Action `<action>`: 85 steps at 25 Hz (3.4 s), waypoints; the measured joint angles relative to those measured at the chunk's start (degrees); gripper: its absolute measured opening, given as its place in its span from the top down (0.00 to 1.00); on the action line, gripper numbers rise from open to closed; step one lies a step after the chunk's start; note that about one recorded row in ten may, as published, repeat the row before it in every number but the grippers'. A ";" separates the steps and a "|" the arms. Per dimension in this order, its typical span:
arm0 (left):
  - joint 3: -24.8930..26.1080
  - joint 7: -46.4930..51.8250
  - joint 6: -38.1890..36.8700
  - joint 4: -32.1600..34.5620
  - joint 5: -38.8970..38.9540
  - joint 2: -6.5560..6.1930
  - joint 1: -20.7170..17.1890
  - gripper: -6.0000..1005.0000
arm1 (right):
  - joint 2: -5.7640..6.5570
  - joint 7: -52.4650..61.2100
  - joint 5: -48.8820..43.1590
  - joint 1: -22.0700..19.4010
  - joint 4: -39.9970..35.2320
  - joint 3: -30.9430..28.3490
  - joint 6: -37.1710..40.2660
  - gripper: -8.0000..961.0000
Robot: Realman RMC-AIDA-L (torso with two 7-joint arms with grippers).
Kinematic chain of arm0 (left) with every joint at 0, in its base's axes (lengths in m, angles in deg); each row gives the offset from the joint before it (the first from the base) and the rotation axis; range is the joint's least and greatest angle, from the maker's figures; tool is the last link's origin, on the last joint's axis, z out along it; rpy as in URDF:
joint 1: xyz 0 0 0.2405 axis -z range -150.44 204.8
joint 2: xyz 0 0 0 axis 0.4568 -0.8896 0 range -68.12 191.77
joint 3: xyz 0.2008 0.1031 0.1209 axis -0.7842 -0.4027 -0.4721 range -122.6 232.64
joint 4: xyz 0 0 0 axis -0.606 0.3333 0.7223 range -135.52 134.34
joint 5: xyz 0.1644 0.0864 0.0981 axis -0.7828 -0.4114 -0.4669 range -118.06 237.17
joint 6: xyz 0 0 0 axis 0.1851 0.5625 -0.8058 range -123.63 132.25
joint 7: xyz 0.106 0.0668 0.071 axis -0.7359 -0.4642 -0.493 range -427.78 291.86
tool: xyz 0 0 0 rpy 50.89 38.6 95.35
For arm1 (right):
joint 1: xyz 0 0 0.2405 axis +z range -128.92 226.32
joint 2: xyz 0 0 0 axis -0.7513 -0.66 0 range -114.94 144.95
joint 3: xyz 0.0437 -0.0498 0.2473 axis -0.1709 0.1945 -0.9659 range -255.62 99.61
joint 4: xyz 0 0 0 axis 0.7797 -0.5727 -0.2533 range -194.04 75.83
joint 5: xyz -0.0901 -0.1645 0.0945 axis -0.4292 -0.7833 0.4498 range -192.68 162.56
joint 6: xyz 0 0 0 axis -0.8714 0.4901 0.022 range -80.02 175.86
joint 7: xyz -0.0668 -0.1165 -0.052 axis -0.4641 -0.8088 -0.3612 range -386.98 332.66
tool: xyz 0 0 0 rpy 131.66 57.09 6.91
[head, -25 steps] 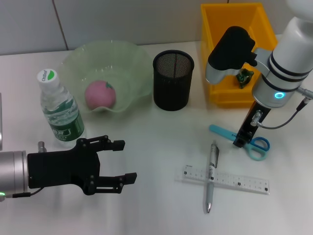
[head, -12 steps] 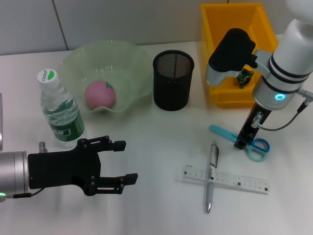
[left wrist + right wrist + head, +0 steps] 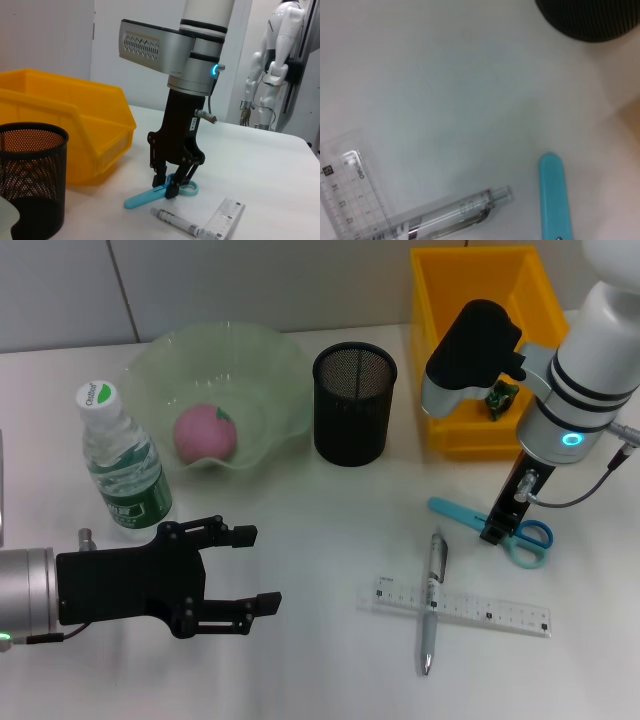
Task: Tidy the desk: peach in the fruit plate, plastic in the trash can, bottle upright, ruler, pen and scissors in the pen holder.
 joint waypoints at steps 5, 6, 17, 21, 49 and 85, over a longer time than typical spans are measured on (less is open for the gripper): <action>0.09 -0.06 0.00 0.00 0.04 0.00 -0.08 0.16 | 0.00 -0.11 0.33 -0.08 -0.17 0.69 0.25 0.74; 0.12 -0.09 0.00 0.00 0.04 0.00 -0.10 0.16 | 0.00 -0.14 0.46 -0.11 -0.33 0.65 0.40 0.74; 0.23 -0.10 -0.08 0.00 0.14 -0.07 -0.10 0.16 | 0.44 -0.55 6.82 -2.94 -10.80 -2.00 5.24 0.74; 0.23 -0.25 -0.09 0.00 0.14 -0.09 -0.17 0.16 | 0.48 -1.24 9.55 -4.53 -14.91 -4.28 6.23 0.74; 0.39 -0.45 -0.09 -0.02 3.51 -0.09 -0.33 0.16 | 0.37 -32.95 49.21 -20.23 -13.23 -17.58 1.15 0.73; -0.44 -1.40 -2.56 -11.04 18.48 0.51 2.41 0.16 | 0.16 -62.21 67.94 -23.57 10.01 -17.51 5.60 0.73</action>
